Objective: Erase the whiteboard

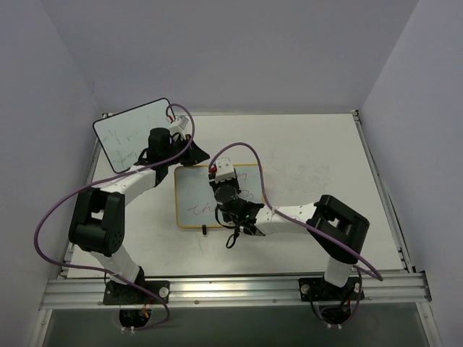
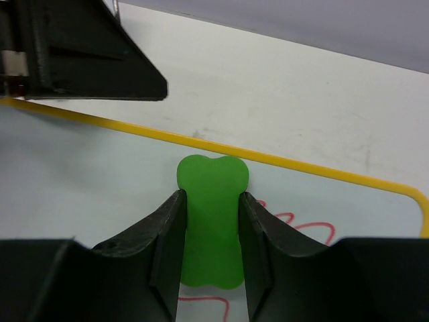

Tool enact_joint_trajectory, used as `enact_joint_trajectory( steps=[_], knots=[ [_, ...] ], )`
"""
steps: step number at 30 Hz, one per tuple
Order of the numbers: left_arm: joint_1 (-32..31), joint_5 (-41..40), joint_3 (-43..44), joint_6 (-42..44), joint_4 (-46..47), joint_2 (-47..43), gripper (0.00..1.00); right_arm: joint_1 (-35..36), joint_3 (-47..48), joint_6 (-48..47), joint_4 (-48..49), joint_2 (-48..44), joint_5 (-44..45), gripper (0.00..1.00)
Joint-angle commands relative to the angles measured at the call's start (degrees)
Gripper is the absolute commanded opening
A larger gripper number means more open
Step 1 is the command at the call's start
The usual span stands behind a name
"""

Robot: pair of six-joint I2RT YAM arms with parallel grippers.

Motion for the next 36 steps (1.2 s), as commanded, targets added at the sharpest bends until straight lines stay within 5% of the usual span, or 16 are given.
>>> enact_joint_trajectory(
  steps=[1, 15, 24, 36],
  knots=[
    [-0.5, 2.9, -1.9, -1.0, 3.4, -2.3, 0.02, -1.5, -2.8, 2.0, -2.9, -4.8, 4.4, 0.00],
    [-0.5, 3.8, -3.6, -1.3, 6.3, -3.7, 0.02, -5.9, -8.9, 5.7, -5.7, -13.4, 0.6, 0.00],
    [-0.5, 3.8, -3.5, -1.0, 6.3, -3.6, 0.02, -5.1, -5.1, 6.2, -2.2, -7.1, -7.8, 0.00],
    [-0.5, 3.8, -3.7, -0.7, 6.3, -3.7, 0.02, -1.3, 2.6, 4.4, -2.0, 0.4, -7.1, 0.00]
  ],
)
